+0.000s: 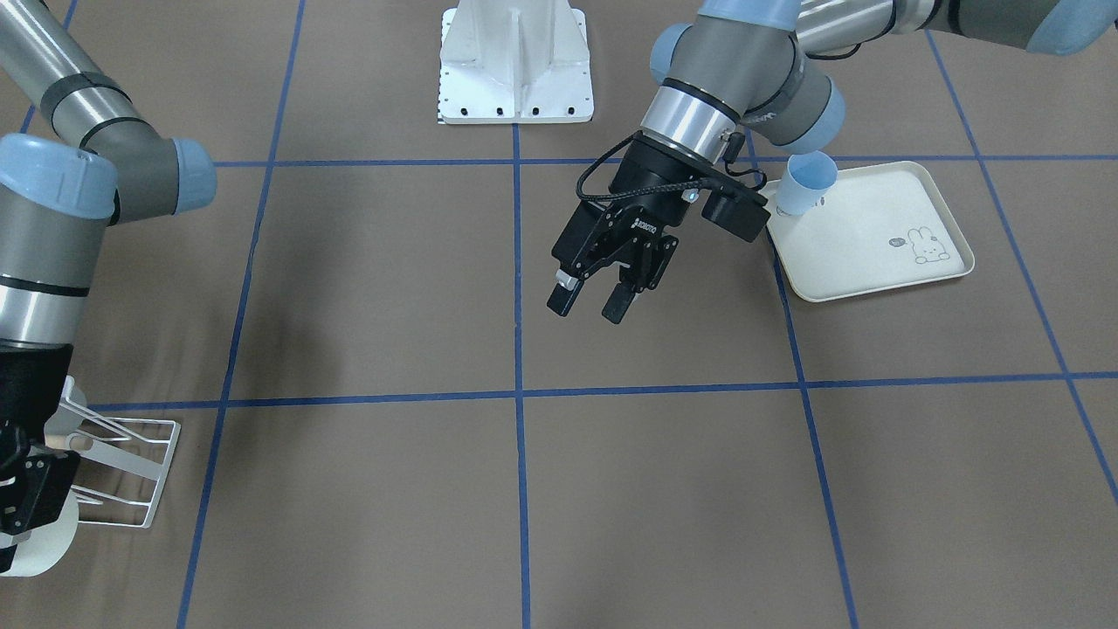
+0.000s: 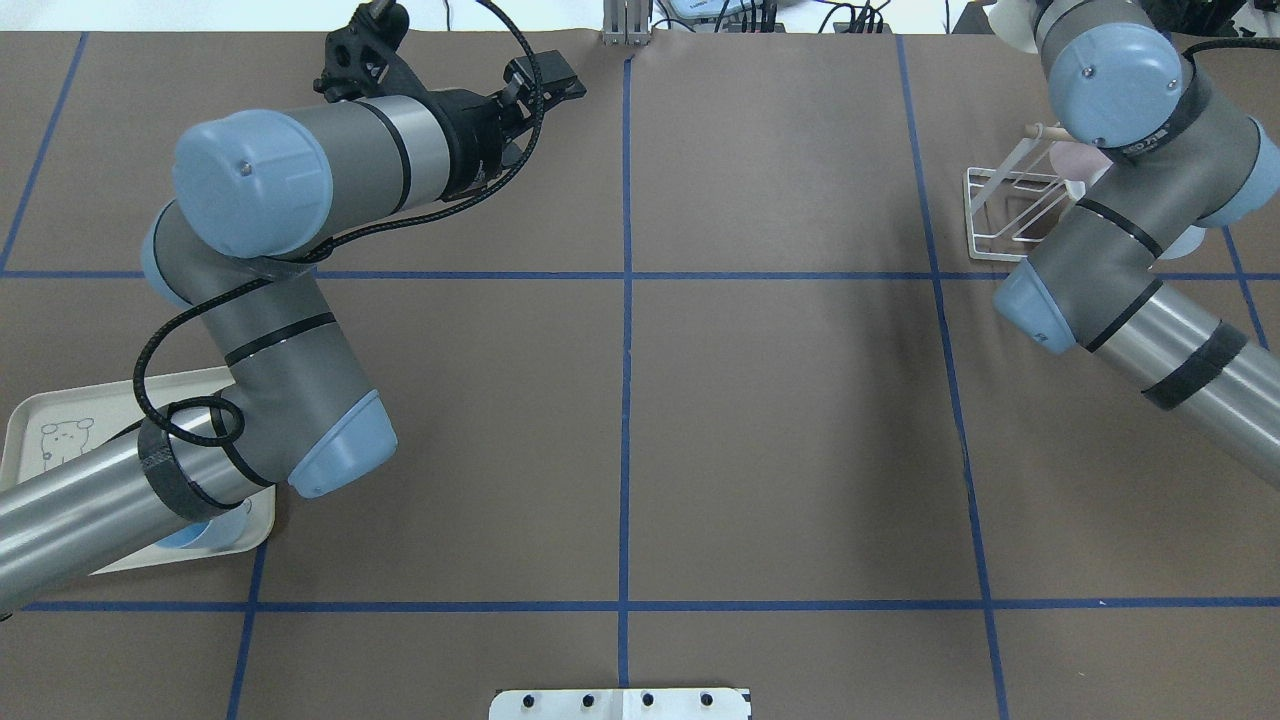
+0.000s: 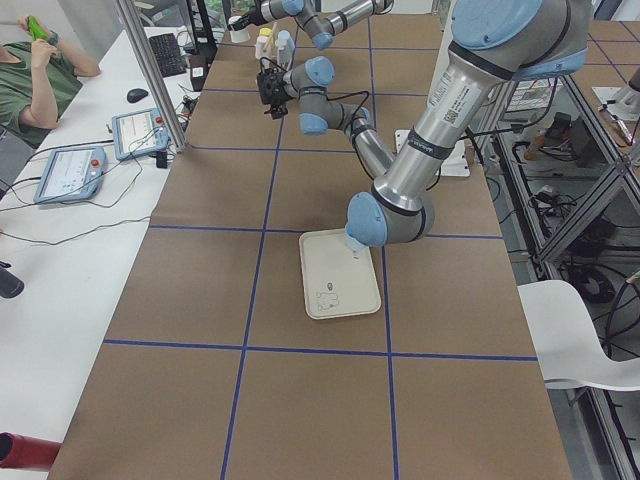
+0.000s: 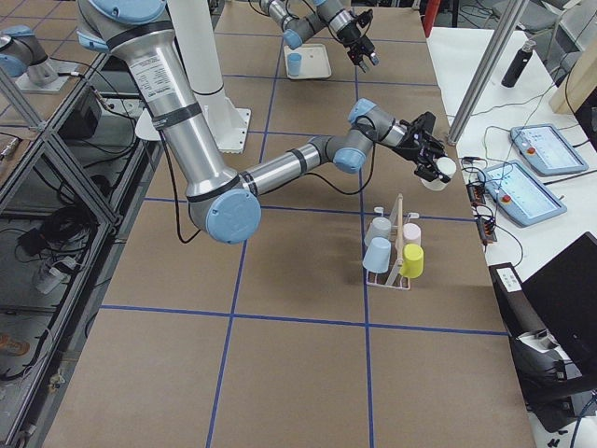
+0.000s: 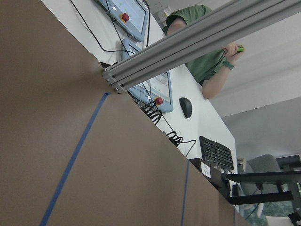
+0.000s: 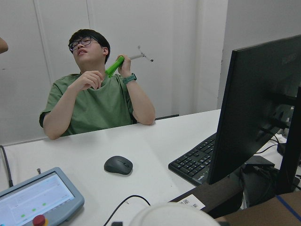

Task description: Transfer IKEA cup to right arm and place on rack

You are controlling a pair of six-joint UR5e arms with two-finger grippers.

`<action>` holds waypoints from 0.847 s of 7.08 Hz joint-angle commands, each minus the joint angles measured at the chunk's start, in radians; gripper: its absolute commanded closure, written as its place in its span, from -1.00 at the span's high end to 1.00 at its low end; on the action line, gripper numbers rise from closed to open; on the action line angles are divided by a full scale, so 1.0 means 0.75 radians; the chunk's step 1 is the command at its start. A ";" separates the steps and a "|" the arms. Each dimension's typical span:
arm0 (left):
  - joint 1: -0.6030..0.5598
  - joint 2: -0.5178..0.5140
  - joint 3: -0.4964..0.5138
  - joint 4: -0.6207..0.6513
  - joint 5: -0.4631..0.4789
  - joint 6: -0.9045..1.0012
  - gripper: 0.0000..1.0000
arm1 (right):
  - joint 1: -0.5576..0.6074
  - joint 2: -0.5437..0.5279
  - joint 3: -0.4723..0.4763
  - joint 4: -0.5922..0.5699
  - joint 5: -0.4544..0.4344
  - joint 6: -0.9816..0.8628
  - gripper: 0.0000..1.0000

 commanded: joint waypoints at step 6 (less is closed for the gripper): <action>-0.002 0.004 -0.016 0.052 -0.020 0.022 1.00 | 0.009 -0.072 -0.074 0.000 0.011 -0.149 -1.00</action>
